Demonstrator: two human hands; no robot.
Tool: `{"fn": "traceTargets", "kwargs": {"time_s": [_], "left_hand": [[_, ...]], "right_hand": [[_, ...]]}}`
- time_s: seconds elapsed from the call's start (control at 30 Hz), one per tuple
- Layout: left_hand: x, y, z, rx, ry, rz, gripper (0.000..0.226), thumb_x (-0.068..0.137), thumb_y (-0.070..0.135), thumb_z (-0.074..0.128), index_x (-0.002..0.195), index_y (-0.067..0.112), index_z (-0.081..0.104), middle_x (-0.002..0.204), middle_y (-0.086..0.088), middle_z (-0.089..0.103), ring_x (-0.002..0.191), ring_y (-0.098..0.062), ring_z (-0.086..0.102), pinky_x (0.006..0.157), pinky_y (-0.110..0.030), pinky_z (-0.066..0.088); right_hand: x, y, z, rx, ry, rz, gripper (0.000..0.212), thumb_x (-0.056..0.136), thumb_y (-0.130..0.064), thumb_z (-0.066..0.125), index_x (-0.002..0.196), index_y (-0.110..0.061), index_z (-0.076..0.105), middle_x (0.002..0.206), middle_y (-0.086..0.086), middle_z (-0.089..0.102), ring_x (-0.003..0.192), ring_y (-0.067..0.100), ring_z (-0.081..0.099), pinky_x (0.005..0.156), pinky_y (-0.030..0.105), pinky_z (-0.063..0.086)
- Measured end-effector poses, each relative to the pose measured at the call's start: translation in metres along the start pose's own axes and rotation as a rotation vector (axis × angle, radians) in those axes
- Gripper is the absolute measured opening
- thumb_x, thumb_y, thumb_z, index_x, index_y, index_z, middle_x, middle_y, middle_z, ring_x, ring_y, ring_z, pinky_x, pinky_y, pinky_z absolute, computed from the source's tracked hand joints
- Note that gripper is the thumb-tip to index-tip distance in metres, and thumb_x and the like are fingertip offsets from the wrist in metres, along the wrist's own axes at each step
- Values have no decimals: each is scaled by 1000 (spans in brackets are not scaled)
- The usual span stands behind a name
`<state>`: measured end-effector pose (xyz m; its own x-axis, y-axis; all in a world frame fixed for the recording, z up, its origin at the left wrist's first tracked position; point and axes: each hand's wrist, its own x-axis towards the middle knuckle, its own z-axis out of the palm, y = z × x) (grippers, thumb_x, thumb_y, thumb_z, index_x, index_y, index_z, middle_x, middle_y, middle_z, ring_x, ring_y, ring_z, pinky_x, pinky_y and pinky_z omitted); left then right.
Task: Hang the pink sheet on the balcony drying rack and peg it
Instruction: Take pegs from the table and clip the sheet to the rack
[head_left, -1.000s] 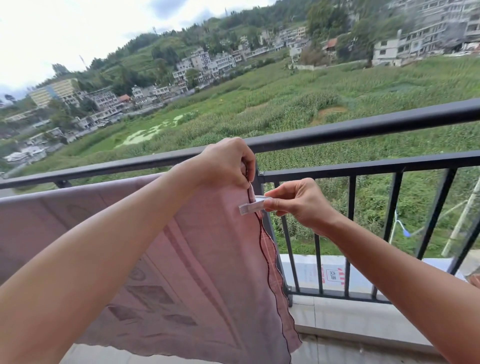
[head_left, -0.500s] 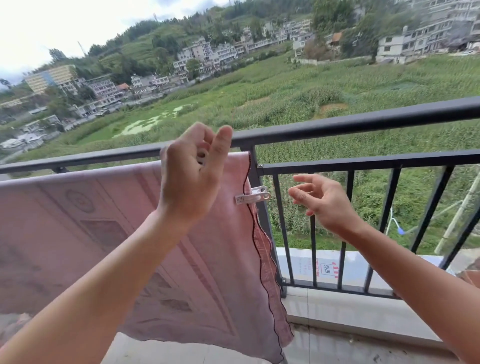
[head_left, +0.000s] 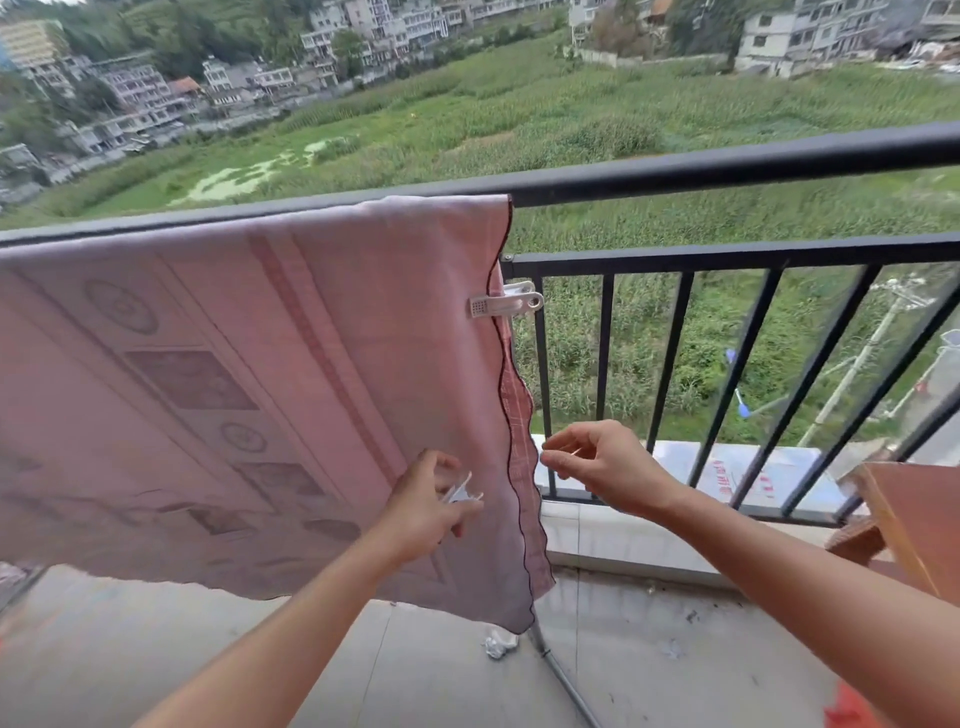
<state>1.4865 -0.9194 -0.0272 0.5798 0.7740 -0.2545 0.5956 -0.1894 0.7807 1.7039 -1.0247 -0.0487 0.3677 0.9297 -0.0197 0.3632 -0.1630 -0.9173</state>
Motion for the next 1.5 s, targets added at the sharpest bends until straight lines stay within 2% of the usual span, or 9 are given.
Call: {"fn": "traceTargets", "kwargs": {"time_s": [0.33, 0.53, 0.8, 0.93, 1.03, 1.13, 1.2, 1.3, 1.5], "left_hand": [[0, 22, 17, -190, -96, 9, 19, 100, 9, 40, 104, 1, 56, 80, 2, 54, 51, -3, 43, 49, -24, 24], [9, 27, 33, -140, -202, 278, 35, 87, 17, 70, 119, 24, 58, 89, -2, 58, 75, -12, 52, 71, -30, 49], [31, 43, 38, -152, -110, 287, 37, 55, 33, 84, 78, 19, 59, 76, -7, 66, 69, -21, 63, 71, -42, 57], [51, 58, 45, 455, 12, 763, 16, 72, 5, 73, 78, 16, 64, 83, 1, 61, 77, -20, 59, 71, -43, 53], [70, 84, 48, 1177, 100, 1190, 14, 70, 4, 70, 81, 13, 70, 100, -8, 63, 106, -32, 58, 101, -51, 43], [80, 109, 51, 1809, -157, 835, 21, 91, 17, 54, 105, 18, 70, 129, -15, 52, 136, -39, 32, 116, -61, 10], [87, 117, 52, 1955, -242, 678, 18, 94, 14, 48, 91, 18, 66, 116, -9, 61, 119, -31, 47, 110, -56, 21], [99, 120, 51, 1824, -292, 660, 32, 86, 1, 52, 61, 17, 38, 84, 5, 64, 88, -20, 61, 82, -36, 36], [112, 117, 36, 1608, -281, 630, 20, 80, 3, 49, 88, 17, 60, 79, 2, 51, 86, -27, 61, 67, -31, 39]], "right_hand": [[-22, 2, 21, 158, -10, 105, 26, 92, -35, 65, 89, -10, 73, 86, 11, 74, 71, 17, 68, 49, 20, 43], [-22, -5, 12, 380, 28, 189, 41, 90, -40, 65, 95, 1, 72, 87, 10, 72, 74, 16, 67, 46, 20, 41], [-21, 9, -20, 401, -38, 154, 20, 78, -24, 80, 91, -8, 76, 86, 17, 71, 75, 16, 63, 51, 19, 44], [-14, 30, -32, 439, 124, 199, 29, 69, -18, 85, 83, -3, 65, 79, 15, 63, 67, 17, 56, 59, 28, 49], [-11, 57, -49, 390, 232, 237, 32, 62, -15, 83, 77, -9, 56, 70, 8, 61, 65, 19, 54, 66, 40, 51], [-9, 83, -55, 373, 183, 305, 23, 70, -6, 78, 80, -7, 57, 58, -1, 58, 62, 20, 54, 66, 41, 52], [-9, 94, -47, 372, 87, 329, 16, 75, -4, 72, 85, -6, 60, 64, 6, 64, 66, 25, 59, 66, 41, 50], [-8, 100, -18, 367, -9, 378, 13, 80, -5, 63, 93, -7, 61, 76, 8, 65, 71, 26, 67, 59, 33, 54], [20, 89, 44, 6, 39, 285, 46, 66, -37, 66, 110, -31, 57, 92, -5, 67, 87, 20, 63, 79, 37, 53]]}}
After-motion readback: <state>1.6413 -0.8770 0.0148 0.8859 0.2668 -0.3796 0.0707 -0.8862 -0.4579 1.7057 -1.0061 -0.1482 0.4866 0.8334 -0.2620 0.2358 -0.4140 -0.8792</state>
